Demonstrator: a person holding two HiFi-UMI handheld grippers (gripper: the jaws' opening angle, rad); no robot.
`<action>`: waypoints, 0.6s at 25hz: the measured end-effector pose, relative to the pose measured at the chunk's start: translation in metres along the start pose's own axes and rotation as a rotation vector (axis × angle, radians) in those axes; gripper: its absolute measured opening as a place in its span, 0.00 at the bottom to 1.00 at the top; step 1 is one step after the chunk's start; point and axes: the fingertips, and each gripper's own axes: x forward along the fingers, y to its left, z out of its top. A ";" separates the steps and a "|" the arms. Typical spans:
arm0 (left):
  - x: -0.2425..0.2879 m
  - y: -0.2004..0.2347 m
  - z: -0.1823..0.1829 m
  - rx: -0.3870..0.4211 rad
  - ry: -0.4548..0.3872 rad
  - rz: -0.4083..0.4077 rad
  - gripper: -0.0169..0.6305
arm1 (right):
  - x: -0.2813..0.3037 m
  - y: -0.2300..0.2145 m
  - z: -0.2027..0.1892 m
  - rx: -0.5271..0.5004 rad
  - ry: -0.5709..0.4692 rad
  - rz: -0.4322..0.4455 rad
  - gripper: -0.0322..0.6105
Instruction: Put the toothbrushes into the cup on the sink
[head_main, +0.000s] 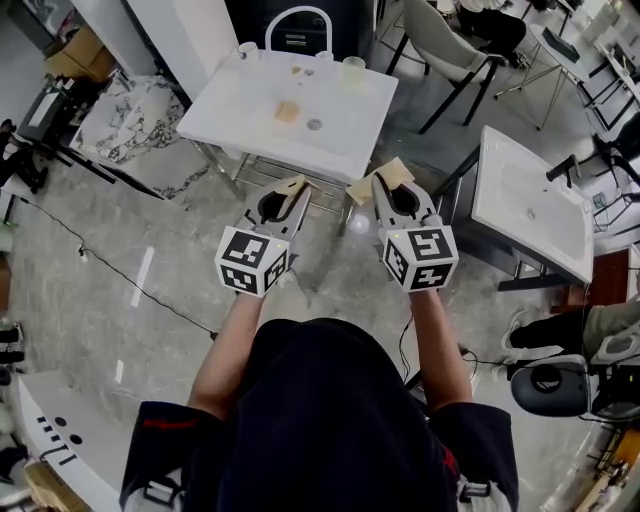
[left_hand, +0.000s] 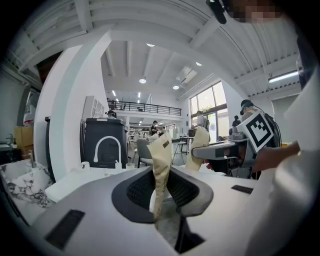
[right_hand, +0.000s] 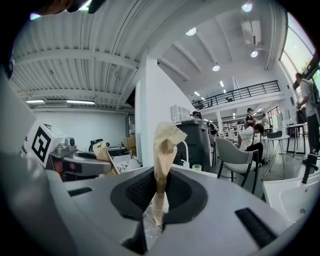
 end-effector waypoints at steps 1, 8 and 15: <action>0.002 0.000 -0.001 0.000 0.004 0.001 0.14 | 0.000 -0.001 -0.001 0.001 0.002 0.000 0.13; 0.016 0.010 -0.002 -0.012 0.006 -0.012 0.14 | 0.015 -0.009 -0.001 0.005 0.015 -0.010 0.13; 0.046 0.036 -0.007 -0.019 0.029 -0.017 0.14 | 0.049 -0.020 -0.006 0.017 0.039 -0.015 0.13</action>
